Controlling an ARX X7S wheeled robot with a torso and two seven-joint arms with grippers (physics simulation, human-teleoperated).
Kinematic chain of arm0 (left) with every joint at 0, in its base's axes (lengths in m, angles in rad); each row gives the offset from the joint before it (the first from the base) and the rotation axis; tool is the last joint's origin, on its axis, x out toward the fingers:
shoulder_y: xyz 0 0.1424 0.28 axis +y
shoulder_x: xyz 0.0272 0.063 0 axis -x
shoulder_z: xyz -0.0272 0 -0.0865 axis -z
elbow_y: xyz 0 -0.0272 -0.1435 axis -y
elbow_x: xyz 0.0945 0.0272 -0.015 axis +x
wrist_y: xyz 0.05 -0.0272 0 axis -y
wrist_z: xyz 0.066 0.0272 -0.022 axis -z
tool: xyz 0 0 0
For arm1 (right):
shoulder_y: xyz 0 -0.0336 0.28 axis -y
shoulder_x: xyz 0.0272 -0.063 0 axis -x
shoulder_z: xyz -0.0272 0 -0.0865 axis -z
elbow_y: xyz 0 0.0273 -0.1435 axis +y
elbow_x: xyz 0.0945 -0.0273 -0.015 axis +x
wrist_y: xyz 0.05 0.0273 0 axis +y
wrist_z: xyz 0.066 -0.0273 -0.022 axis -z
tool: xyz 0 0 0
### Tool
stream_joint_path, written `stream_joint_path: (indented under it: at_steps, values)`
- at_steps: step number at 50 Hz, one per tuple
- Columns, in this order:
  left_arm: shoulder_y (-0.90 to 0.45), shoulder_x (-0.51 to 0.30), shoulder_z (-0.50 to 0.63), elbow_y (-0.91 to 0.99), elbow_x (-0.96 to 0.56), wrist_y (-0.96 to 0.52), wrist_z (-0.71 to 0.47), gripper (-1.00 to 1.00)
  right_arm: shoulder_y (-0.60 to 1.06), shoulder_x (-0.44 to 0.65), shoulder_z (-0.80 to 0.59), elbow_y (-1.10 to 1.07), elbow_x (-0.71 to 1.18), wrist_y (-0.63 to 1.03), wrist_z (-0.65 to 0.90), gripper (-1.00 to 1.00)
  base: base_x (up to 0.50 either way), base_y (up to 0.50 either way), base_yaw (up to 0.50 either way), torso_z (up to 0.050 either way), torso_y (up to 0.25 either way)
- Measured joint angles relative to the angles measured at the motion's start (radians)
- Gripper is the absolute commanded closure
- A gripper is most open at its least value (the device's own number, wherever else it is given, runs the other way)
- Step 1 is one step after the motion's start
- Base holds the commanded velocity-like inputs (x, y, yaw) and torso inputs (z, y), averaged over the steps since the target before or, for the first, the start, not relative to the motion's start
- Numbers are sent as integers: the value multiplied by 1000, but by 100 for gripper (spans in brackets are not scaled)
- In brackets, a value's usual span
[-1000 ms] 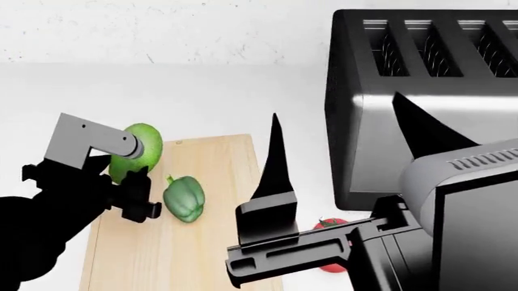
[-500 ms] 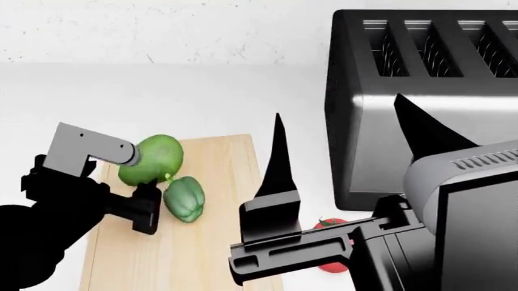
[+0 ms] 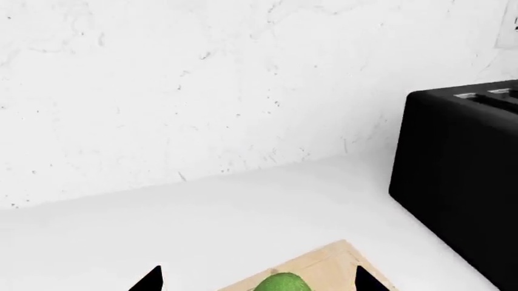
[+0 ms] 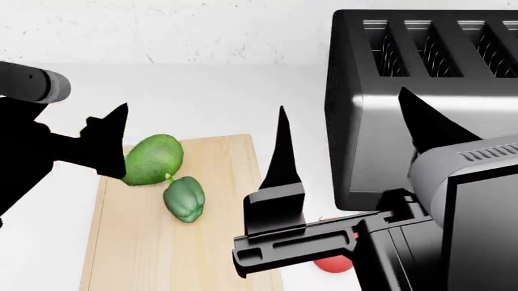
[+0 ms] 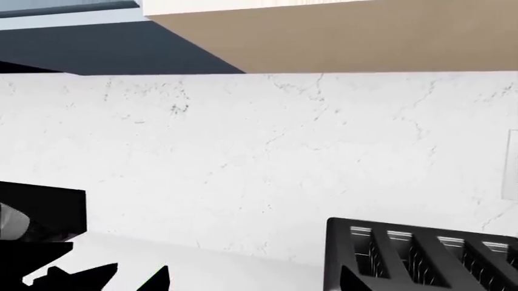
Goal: Place the avocado, onion, tomato and bell pepper on the cutting board.
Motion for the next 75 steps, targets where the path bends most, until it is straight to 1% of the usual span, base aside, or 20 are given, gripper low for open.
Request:
stream_joint_path:
  at_steps: [5, 12, 19, 26, 34, 41, 52, 55, 57, 63, 67, 71, 75]
  values:
    - [10, -59, -92, 151, -144, -20, -115, -100, 27, 7, 1, 6, 30, 4, 7, -100, 0, 0, 0, 0, 0]
    - [50, -140, -218, 341, -324, -7, -270, -100, 75, 27, 3, 21, 105, 9, 22, -100, 0, 0, 0, 0, 0]
    - [96, -189, -299, 466, -429, 14, -361, -100, 130, 67, -6, 46, 234, 18, 56, -100, 0, 0, 0, 0, 0]
    - [124, -205, -333, 523, -475, 25, -397, -100, 177, 135, -23, 57, 378, 33, 118, -100, 0, 0, 0, 0, 0]
    - [147, -205, -348, 548, -488, 34, -406, -100, 149, 240, -21, 39, 482, 16, 176, -100, 0, 0, 0, 0, 0]
    - [163, -200, -352, 557, -486, 41, -402, -100, 72, 334, -11, 5, 514, -27, 201, -100, 0, 0, 0, 0, 0]
    - [179, -196, -354, 565, -490, 48, -397, -100, -106, 456, 15, -57, 491, -131, 208, -100, 0, 0, 0, 0, 0]
    - [181, -196, -354, 568, -495, 49, -400, -100, -172, 468, 57, -67, 491, -140, 214, -100, 0, 0, 0, 0, 0]
    - [182, -197, -354, 571, -499, 50, -403, -100, -228, 465, 110, -72, 500, -131, 223, -100, 0, 0, 0, 0, 0]
    - [187, -199, -354, 585, -515, 54, -418, -100, -393, 417, 314, -83, 556, -53, 268, -100, 0, 0, 0, 0, 0]
    - [192, -202, -356, 593, -524, 57, -425, -100, -471, 379, 423, -86, 595, 3, 304, -100, 0, 0, 0, 0, 0]
    - [200, -204, -359, 599, -527, 61, -425, -100, -532, 340, 496, -87, 615, 55, 337, -100, 0, 0, 0, 0, 0]
    - [210, -206, -363, 602, -523, 64, -419, -100, -573, 305, 533, -84, 615, 99, 364, -100, 0, 0, 0, 0, 0]
